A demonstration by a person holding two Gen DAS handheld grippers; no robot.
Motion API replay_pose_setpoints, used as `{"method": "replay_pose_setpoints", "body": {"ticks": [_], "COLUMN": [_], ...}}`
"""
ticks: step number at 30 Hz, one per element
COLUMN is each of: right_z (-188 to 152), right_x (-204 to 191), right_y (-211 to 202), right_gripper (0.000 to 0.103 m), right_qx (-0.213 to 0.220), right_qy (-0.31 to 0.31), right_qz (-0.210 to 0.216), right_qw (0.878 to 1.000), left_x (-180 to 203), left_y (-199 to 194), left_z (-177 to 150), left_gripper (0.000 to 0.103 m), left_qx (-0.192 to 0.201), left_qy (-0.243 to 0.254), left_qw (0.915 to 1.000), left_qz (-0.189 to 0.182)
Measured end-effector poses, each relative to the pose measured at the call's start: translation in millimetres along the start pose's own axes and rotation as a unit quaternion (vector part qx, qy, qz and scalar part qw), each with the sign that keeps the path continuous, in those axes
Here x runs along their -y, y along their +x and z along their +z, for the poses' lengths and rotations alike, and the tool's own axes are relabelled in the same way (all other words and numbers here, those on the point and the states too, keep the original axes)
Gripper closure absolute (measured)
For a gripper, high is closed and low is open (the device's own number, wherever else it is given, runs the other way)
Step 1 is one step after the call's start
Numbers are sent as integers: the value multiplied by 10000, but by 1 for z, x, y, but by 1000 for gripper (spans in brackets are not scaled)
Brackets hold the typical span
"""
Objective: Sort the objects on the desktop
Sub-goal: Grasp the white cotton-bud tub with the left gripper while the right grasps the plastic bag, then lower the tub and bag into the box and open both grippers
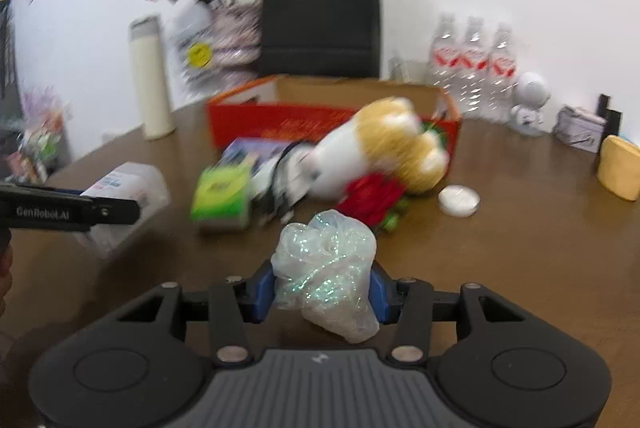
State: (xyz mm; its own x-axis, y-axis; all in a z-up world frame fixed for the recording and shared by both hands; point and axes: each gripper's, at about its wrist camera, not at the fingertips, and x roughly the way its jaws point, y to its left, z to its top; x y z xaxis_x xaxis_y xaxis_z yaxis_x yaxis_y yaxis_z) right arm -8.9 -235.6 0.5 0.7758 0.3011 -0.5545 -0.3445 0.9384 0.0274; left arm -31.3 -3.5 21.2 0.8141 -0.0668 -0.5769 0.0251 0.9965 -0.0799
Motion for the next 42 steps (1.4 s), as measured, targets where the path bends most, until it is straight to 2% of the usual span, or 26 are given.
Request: {"method": "replay_pose_setpoints", "body": {"ticks": [4, 7, 8, 10, 12, 15, 17, 18, 19, 20, 22, 26, 28, 33, 37, 42], "right_z": [-11, -20, -21, -21, -19, -17, -18, -19, -21, -23, -26, -23, -13, 31, 74, 128], "right_x": [-21, -30, -31, -30, -28, -28, -31, -31, -31, -31, -31, -37, -38, -24, -1, 29], "right_y": [-10, -30, -37, -46, -51, -46, -42, -40, -37, -34, -30, -31, -35, -44, -28, 10], "right_gripper": [45, 35, 29, 27, 27, 28, 28, 29, 41, 58, 62, 69, 69, 69, 69, 68], "right_qx": [-191, -12, 38, 157, 248, 95, 16, -18, -20, 1, -29, 214, 455, 1135, 1316, 1370], "right_qy": [-186, -414, -425, -356, -259, -177, -181, -171, -152, -125, -83, -80, -35, 33, 75, 174], "right_qz": [100, 446, 493, 504, 505, 440, 380, 373, 392, 448, 518, 456, 431, 276, 73, -58], "right_qw": [9996, 9981, 9979, 9980, 9981, 9988, 9991, 9992, 9991, 9989, 9986, 9987, 9980, 9931, 9913, 9904], "left_x": [13, 20, 21, 25, 28, 27, 23, 21, 18, 18, 22, 27, 30, 25, 24, 28], "left_y": [-13, -28, -32, -44, -49, -38, -25, -19, -16, -15, -17, -27, -29, -21, 7, 59], "left_z": [-20, -30, -30, -29, -26, -21, -19, -19, -20, -21, -25, -22, -8, 49, 102, 160], "left_gripper": [36, 34, 26, 18, 18, 19, 27, 35, 36, 36, 36, 36, 36, 36, 36, 36], "left_qx": [-165, -182, -230, -180, -91, -281, -486, -631, -678, -626, -521, -74, 140, 709, 964, 1069], "left_qy": [39, 138, 116, 216, 369, 357, 250, 148, 26, 51, 130, 118, 205, 39, -93, -212], "left_qw": [9999, 9997, 9997, 9992, 9991, 9988, 9984, 9978, 9974, 9976, 9981, 9986, 9985, 9964, 9942, 9928], "left_qz": [-15, -10, -49, -276, -207, -168, -113, -142, -250, -303, -316, -518, -481, -464, -468, -487]}}
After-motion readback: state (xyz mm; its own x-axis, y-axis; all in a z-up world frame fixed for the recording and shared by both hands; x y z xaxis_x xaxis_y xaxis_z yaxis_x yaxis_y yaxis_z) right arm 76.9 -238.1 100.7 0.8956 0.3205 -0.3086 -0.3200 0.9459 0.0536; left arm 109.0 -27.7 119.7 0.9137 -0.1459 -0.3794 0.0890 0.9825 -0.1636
